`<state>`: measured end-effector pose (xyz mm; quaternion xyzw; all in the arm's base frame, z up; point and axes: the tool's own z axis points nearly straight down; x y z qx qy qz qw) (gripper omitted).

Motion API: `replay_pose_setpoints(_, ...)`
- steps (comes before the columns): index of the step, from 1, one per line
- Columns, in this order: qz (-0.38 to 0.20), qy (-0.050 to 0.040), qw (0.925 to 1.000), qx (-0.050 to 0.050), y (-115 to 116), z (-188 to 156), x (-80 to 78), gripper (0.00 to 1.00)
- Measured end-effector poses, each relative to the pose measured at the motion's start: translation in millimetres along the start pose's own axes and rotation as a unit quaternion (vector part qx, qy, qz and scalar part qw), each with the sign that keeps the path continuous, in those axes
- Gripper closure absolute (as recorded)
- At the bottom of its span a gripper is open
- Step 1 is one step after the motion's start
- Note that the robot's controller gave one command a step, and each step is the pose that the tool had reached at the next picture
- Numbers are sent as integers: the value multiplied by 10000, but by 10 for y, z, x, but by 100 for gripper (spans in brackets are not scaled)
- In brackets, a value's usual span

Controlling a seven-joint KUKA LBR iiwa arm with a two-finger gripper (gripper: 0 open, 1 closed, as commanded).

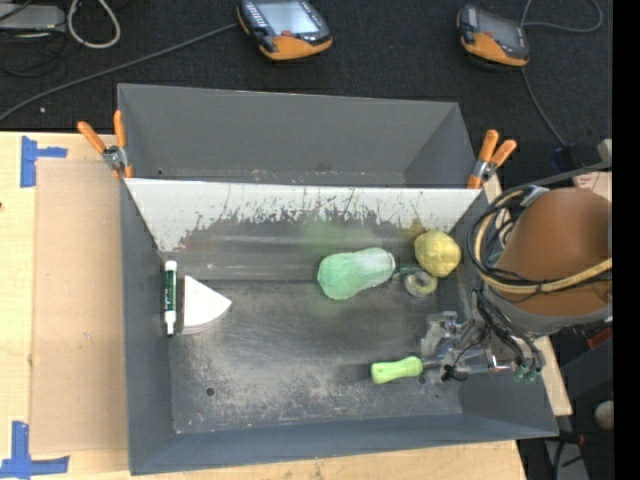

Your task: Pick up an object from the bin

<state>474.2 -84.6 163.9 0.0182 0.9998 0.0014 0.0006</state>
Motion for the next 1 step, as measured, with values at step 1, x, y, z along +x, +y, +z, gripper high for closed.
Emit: replay_pose_setpoints(1,268,45,9996,-8,-113,-658,-142,100)
